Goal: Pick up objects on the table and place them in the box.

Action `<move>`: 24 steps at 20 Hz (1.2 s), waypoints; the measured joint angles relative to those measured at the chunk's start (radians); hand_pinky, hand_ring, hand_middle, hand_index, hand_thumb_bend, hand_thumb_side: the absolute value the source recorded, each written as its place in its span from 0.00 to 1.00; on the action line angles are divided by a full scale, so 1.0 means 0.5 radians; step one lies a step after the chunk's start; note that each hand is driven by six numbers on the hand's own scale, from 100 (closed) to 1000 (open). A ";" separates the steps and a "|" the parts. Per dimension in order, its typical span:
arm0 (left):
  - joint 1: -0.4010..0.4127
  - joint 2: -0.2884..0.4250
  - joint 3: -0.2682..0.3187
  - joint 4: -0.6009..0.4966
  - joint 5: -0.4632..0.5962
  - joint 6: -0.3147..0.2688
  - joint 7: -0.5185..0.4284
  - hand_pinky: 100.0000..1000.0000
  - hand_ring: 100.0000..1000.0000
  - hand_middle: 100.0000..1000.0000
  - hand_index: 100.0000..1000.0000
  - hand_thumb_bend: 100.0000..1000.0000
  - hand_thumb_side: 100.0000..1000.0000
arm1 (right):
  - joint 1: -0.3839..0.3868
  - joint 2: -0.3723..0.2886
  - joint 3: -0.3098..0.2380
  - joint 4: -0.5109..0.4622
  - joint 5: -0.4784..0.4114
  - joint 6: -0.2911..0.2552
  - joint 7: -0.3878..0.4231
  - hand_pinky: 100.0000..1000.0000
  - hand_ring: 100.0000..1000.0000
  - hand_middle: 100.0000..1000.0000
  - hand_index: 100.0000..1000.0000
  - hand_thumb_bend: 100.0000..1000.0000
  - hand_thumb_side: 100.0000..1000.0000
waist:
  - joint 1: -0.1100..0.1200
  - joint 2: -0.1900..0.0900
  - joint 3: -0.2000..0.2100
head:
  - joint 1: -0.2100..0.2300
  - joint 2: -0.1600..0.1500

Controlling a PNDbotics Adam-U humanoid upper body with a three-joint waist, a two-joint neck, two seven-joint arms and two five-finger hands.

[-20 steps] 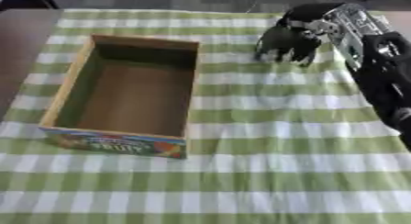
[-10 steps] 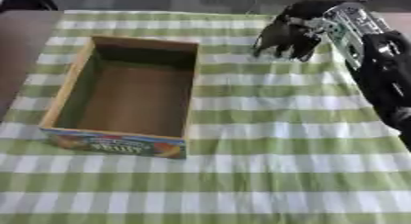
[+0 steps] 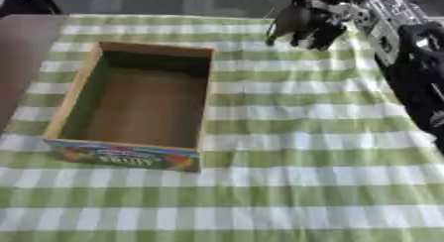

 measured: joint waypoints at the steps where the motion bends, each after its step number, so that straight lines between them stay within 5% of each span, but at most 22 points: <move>1: 0.000 0.000 0.000 0.000 0.000 0.003 0.001 0.26 0.31 0.66 0.48 0.00 0.74 | -0.007 -0.003 0.010 -0.033 -0.014 -0.004 0.023 0.89 0.85 0.58 0.69 0.00 0.31 | -0.002 -0.006 -0.001 | 0.001 0.001; 11: -0.013 0.014 -0.011 -0.001 0.009 0.022 0.000 0.26 0.32 0.66 0.49 0.00 0.73 | -0.127 0.026 0.134 -0.309 -0.192 -0.054 0.243 0.88 0.85 0.59 0.69 0.00 0.33 | -0.024 -0.068 0.003 | -0.002 0.037; 24: -0.025 0.020 -0.024 -0.001 0.027 0.030 -0.009 0.26 0.32 0.66 0.49 0.00 0.73 | -0.253 0.357 0.276 -0.418 -0.323 -0.072 0.391 0.88 0.84 0.58 0.68 0.00 0.34 | -0.034 -0.072 0.042 | -0.048 0.052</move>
